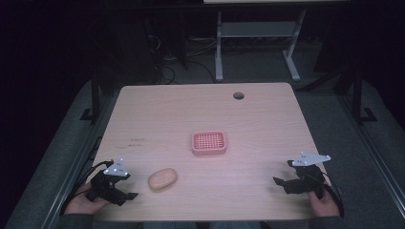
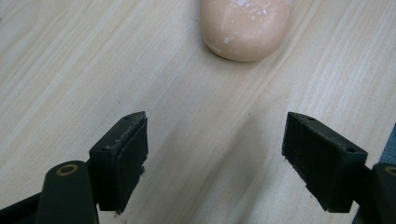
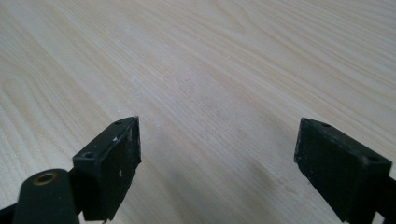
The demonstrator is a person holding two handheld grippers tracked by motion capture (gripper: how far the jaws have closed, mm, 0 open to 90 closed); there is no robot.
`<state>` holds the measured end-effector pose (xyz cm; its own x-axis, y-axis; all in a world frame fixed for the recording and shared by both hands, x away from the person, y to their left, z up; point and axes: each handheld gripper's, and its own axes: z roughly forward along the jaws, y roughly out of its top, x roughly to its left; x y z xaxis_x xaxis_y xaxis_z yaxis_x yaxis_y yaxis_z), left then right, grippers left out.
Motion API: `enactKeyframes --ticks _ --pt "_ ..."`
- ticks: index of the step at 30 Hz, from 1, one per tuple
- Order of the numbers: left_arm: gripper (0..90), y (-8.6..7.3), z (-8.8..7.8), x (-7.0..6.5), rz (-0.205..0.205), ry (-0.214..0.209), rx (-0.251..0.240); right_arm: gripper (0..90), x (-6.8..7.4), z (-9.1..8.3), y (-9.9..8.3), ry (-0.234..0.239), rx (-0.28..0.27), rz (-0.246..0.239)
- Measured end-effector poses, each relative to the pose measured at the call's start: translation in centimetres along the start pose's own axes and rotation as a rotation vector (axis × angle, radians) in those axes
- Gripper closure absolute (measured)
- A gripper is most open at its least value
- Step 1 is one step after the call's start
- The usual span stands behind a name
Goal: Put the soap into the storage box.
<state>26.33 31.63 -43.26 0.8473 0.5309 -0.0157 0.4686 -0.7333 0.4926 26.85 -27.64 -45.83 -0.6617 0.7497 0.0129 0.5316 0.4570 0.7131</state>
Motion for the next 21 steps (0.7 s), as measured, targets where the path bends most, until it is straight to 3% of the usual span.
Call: enactKeyframes --ticks 21 --pt "21.6 0.73 0.31 -0.43 0.029 0.010 0.018 14.1 0.18 0.03 0.10 0.004 0.003 -0.008"
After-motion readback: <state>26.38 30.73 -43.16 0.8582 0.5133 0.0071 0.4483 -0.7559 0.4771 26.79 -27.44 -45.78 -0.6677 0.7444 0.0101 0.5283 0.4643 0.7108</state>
